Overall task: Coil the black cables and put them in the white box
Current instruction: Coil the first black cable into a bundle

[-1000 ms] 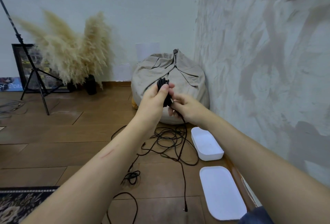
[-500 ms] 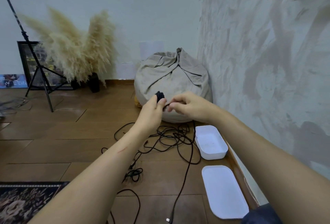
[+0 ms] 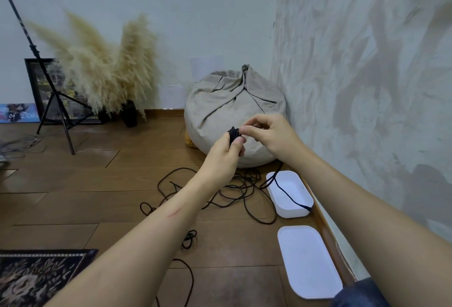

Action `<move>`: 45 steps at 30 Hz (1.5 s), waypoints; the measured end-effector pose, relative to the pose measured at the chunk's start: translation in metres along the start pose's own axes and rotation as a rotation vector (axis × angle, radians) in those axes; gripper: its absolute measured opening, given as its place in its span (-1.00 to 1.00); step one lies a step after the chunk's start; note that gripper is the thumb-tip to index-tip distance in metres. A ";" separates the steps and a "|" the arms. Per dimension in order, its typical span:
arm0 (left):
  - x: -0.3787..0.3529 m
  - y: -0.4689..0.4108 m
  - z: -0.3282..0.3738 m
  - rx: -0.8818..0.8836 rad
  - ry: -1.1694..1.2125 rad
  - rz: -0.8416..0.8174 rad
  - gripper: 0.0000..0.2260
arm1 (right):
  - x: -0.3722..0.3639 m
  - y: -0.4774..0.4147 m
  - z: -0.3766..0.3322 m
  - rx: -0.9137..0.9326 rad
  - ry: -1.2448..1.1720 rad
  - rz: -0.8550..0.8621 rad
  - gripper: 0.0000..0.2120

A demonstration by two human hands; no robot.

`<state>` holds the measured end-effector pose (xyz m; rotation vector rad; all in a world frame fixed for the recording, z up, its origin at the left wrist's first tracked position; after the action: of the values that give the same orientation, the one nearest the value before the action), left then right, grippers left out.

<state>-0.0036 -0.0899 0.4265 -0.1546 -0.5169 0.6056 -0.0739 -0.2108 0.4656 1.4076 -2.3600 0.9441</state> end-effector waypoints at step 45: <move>0.041 -0.001 0.010 -0.015 0.030 0.296 -0.79 | -0.071 0.020 -0.010 -0.135 0.058 -0.559 -0.80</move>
<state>0.0199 -0.0671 0.4526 -0.2570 -0.4727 0.8863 -0.0555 -0.1480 0.4298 1.8081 -1.7865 0.6432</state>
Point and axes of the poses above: each hand's wrist, its own y-axis away from the middle knuckle, its own x-axis out of the back of the hand, z = x × y, the point moved 6 cm from there along -y, towards the middle knuckle, and after that the axes turned 7 degrees about -z, right-handed, at the moved point
